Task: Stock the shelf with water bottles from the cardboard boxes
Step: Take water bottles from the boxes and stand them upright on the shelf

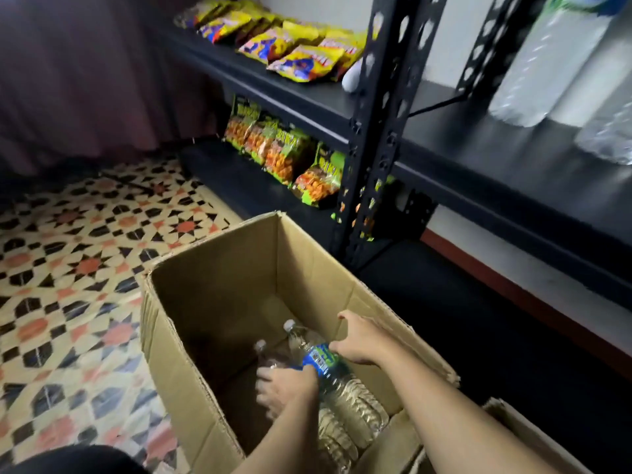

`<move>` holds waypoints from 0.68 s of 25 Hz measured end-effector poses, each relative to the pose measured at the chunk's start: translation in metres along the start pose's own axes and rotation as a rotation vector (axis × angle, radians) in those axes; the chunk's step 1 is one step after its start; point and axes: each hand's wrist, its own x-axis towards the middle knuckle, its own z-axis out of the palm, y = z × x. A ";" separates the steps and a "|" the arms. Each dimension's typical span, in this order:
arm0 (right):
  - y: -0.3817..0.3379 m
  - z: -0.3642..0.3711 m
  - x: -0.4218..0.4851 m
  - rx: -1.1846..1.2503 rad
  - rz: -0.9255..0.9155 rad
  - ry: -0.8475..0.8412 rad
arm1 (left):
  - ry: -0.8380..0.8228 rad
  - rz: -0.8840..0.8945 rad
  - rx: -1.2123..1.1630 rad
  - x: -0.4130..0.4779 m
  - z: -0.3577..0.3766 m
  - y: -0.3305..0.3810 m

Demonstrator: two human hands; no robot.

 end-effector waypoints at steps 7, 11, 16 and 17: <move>0.025 0.105 0.079 -0.138 0.144 -0.202 | -0.083 -0.428 -0.327 0.049 0.079 -0.069; 0.026 0.134 0.091 -0.339 0.139 -0.037 | 0.038 -0.466 -0.337 0.102 0.137 -0.114; 0.023 0.146 0.094 -0.375 0.122 0.026 | -0.002 -0.521 -0.284 0.083 0.083 -0.077; 0.025 0.144 0.097 -0.324 0.139 0.005 | 0.066 -0.520 -0.238 0.082 0.078 -0.075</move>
